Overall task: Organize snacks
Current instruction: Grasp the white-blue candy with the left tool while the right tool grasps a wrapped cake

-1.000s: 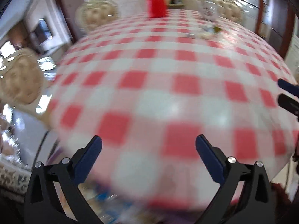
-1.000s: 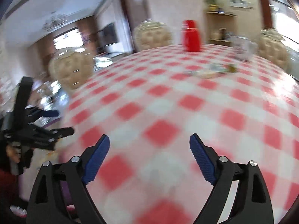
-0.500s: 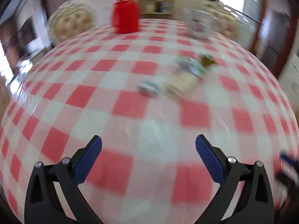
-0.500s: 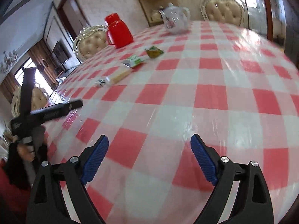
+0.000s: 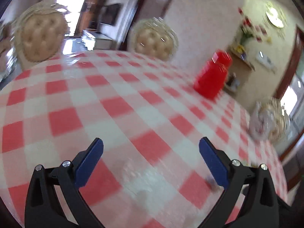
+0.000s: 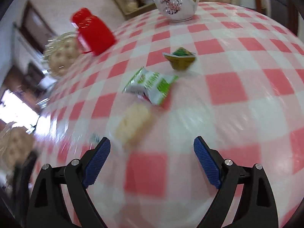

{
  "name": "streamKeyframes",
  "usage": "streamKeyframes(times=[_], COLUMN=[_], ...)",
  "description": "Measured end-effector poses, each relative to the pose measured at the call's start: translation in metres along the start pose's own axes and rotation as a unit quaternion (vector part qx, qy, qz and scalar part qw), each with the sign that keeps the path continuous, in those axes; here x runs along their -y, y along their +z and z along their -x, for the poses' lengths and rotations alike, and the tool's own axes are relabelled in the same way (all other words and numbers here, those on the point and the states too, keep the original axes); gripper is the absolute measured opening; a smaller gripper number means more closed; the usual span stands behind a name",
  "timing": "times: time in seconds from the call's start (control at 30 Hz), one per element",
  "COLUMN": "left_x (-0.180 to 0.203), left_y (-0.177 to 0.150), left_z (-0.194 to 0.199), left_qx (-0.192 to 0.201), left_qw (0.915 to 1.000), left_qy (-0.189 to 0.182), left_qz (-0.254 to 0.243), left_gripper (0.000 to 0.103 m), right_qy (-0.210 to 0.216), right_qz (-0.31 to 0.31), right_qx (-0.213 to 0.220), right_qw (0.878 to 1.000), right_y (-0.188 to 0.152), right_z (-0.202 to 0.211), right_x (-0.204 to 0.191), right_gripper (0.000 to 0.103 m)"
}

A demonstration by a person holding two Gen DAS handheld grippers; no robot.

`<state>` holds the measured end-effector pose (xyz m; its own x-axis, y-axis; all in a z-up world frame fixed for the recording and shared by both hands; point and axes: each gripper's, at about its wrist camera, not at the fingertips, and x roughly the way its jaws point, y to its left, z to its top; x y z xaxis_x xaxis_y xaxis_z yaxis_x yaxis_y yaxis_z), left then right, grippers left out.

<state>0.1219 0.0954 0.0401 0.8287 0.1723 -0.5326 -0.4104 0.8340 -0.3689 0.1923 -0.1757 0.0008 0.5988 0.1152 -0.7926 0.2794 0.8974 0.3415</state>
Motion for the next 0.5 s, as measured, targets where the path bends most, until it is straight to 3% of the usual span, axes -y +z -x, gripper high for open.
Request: streamKeyframes(times=[0.1,0.17,0.23,0.33,0.37,0.4,0.5], left_x=[-0.018,-0.018,-0.016,-0.010,-0.008,-0.004,0.008], left_y=[0.006,0.006,0.006,0.003,0.001,0.000,-0.004], left_z=[-0.004,-0.009,-0.012,-0.013,-0.013,-0.013,-0.015], left_qx=[-0.006,-0.022,-0.031,-0.038,-0.040,-0.043,-0.057], left_qw=[0.9986,0.9983,0.9981,0.9984,0.9983,0.9983,0.9972], left_qy=[-0.008,-0.014,-0.021,-0.028,-0.032,-0.035,-0.048], left_qz=[0.053,0.053,0.048,0.033,0.027,0.018,-0.006], left_gripper=[0.101,0.101,0.101,0.101,0.101,0.101,0.101], right_qy=[-0.066,-0.121,-0.143,-0.114,-0.106,-0.098,-0.063], right_qz=[-0.016,0.016,0.068,0.128,0.144,0.155,0.185], right_qx=[0.018,0.018,0.023,0.027,0.030,0.031,0.031], right_qw=[0.998,0.992,0.987,0.985,0.983,0.983,0.980], right_y=[0.013,0.014,0.006,-0.003,-0.003,-0.005,-0.011], right_z=[-0.017,-0.027,-0.030,-0.017,-0.011,-0.006,0.010], right_x=[-0.021,-0.032,-0.037,-0.023,-0.016,-0.009,0.023], right_gripper=[0.087,0.087,0.086,0.072,0.051,0.040,0.034])
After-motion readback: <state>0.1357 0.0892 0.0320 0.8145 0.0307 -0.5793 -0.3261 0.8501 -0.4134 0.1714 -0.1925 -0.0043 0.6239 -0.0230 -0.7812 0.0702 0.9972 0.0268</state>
